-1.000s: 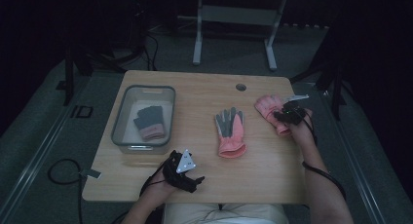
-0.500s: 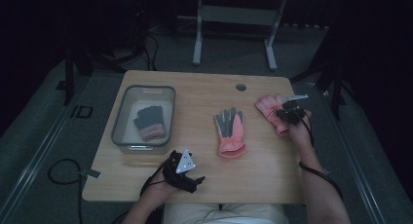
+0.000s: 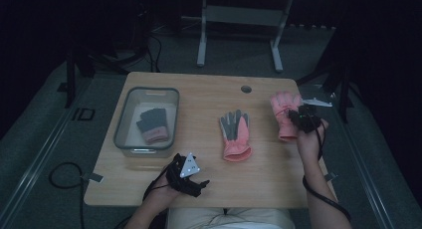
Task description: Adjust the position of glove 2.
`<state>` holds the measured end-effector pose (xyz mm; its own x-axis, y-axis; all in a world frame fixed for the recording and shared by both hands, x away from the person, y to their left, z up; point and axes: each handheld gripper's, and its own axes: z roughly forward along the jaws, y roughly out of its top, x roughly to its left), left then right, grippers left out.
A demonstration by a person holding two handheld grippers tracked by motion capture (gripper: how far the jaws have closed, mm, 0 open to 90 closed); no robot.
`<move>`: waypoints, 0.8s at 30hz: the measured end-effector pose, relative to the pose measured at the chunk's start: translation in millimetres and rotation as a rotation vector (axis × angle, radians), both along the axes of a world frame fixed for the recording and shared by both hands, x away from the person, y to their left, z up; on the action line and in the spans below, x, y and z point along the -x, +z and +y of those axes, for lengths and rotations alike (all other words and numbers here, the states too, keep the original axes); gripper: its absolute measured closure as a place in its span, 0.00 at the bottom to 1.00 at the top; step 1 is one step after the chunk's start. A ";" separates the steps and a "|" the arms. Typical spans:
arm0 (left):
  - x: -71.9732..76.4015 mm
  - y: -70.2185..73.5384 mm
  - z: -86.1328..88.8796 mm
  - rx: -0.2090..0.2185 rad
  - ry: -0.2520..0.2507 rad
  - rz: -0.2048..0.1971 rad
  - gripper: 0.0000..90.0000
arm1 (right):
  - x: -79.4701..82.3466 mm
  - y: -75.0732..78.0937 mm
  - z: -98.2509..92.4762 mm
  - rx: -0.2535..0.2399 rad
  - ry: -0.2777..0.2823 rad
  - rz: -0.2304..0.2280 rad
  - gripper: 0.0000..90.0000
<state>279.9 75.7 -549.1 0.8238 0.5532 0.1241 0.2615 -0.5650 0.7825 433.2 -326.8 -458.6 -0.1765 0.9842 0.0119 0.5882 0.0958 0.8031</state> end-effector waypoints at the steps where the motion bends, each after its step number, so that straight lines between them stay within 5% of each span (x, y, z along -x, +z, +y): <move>1: 0.1 0.2 0.3 0.000 -0.002 0.003 0.08 | 5.5 1.3 0.3 -0.014 -0.011 0.002 0.96; 6: -0.2 -0.2 0.9 -0.001 0.000 0.002 0.08 | 32.5 -1.0 4.8 -0.065 -0.060 -0.006 0.96; 13: 0.1 0.3 1.2 -0.001 0.002 -0.007 0.08 | 54.1 -22.3 17.7 -0.047 -0.099 0.016 0.96; 24: -1.0 -1.3 2.4 -0.007 0.006 -0.008 0.08 | 48.1 -48.5 25.6 -0.079 -0.111 0.064 0.96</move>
